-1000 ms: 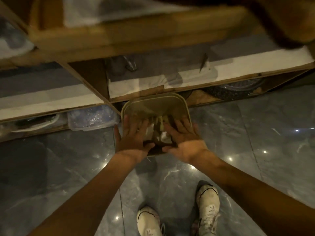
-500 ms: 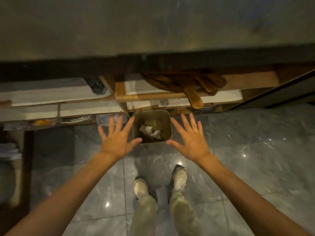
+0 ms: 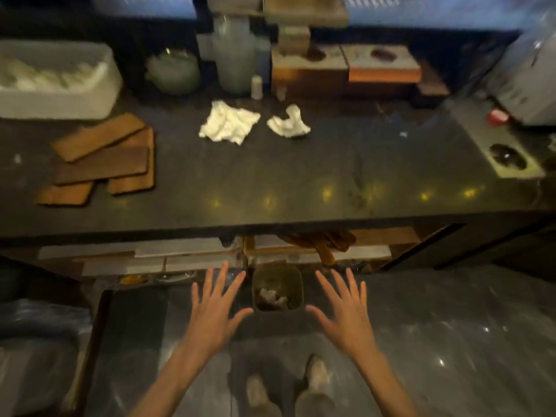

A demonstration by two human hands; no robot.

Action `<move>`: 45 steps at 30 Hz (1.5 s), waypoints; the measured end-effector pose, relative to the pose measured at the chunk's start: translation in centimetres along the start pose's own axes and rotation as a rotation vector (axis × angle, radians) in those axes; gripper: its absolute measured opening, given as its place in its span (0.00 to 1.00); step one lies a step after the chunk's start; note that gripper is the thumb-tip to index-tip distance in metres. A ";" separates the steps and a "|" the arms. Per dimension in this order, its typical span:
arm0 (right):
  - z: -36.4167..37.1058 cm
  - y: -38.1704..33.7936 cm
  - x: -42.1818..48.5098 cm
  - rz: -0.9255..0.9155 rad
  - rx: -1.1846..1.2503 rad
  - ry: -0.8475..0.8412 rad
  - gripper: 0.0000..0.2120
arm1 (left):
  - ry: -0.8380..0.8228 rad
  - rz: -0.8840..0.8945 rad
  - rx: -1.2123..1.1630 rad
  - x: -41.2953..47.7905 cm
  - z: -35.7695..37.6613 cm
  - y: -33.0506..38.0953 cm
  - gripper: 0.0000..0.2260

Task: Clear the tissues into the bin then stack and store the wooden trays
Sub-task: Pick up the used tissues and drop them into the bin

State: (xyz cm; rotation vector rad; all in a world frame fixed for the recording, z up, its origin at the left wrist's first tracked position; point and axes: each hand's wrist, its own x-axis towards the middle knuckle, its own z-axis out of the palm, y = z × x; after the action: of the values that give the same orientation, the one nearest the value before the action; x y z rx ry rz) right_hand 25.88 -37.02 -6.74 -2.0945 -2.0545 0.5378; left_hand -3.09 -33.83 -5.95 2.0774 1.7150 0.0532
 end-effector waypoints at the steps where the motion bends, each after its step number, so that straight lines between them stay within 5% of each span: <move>1: -0.8 -0.5 0.0 0.008 0.030 0.000 0.35 | -0.001 -0.011 -0.016 -0.4 -0.7 0.3 0.34; 8: -4.7 -1.7 1.9 0.024 0.265 0.021 0.33 | 0.094 -0.029 -0.135 0.1 -5.0 1.6 0.27; 15: -8.6 0.6 7.4 0.008 0.301 0.034 0.33 | 0.105 -0.006 -0.004 6.6 -7.6 2.4 0.28; 29: -15.9 3.8 31.0 -0.118 0.179 -0.142 0.30 | 0.112 -0.270 0.107 23.8 -15.6 4.1 0.28; 33: -18.0 1.0 38.0 -0.166 0.087 -0.077 0.29 | 0.154 -0.251 0.118 28.8 -17.8 2.8 0.28; 45: -11.3 -7.3 56.0 0.038 0.105 -0.119 0.21 | -0.049 -0.161 0.080 48.9 -20.3 -6.2 0.24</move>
State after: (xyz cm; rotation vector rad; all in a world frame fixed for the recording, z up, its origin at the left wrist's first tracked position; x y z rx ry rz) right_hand 22.75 20.27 -1.74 -2.0921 -2.0026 0.7761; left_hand -3.87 19.29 -1.92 1.9708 1.8762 -0.1167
